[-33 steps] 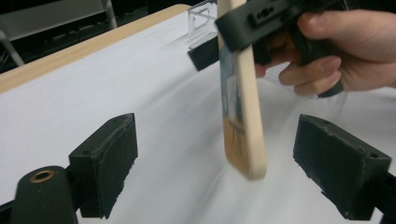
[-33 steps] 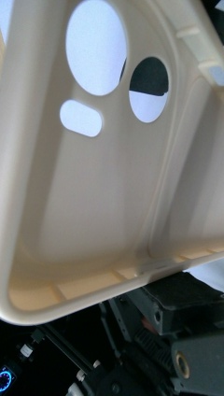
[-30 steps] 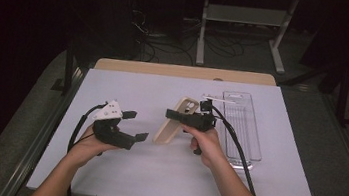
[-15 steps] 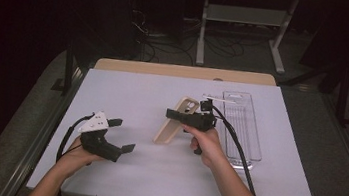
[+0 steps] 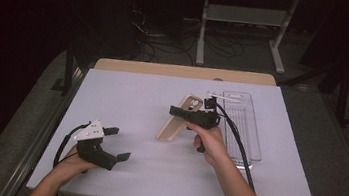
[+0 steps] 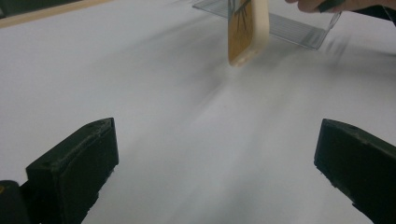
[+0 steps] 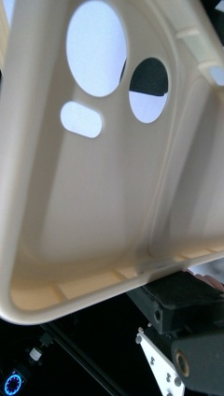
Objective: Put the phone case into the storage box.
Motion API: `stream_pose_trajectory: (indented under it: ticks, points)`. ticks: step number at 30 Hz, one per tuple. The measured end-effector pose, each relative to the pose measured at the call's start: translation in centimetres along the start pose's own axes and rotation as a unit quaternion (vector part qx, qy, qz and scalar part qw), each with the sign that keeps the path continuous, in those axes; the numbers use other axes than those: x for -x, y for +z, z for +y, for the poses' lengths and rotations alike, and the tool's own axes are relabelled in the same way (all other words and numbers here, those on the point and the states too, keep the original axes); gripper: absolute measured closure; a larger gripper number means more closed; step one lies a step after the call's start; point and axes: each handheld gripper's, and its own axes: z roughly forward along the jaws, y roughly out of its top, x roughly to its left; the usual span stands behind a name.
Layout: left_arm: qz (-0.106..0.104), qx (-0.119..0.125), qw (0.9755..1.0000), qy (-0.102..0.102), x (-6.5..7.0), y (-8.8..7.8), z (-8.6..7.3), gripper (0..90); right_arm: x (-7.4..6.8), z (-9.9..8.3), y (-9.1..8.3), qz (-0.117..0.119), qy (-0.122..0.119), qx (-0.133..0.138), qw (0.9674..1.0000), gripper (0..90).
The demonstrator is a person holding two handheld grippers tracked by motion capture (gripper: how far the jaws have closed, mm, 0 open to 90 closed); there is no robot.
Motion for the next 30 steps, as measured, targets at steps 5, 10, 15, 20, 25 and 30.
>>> stream_pose_trajectory:
  ticks: [5,10,15,20,25,30]
  points:
    - [-0.001,0.001,1.0,0.002,-0.3,0.1,0.0,0.0,0.3,0.6,-0.7,-0.012,-0.002,0.003,0.9999,10.0]
    - [-0.001,0.009,1.0,-0.003,-0.4,-0.1,0.1,0.0,0.3,1.4,-1.5,-0.019,-0.006,0.011,0.9997,10.1]
    - [-0.001,0.011,0.9999,0.001,-0.4,-0.2,0.1,0.0,0.0,2.3,-2.3,-0.022,-0.008,0.014,0.9996,10.1]
    - [0.001,0.01,0.9999,0.005,-0.5,-0.3,0.2,0.0,0.0,3.2,-3.1,-0.026,-0.014,0.024,0.9993,10.1]
    - [0.001,0.012,0.9999,-0.003,-0.4,-0.3,0.1,0.0,0.0,3.9,-4.0,-0.033,-0.017,0.03,0.9989,10.2]
    - [0.0,0.005,1.0,-0.004,-0.4,-0.2,0.1,0.0,0.0,4.7,-4.7,-0.037,-0.019,0.038,0.9984,10.3]
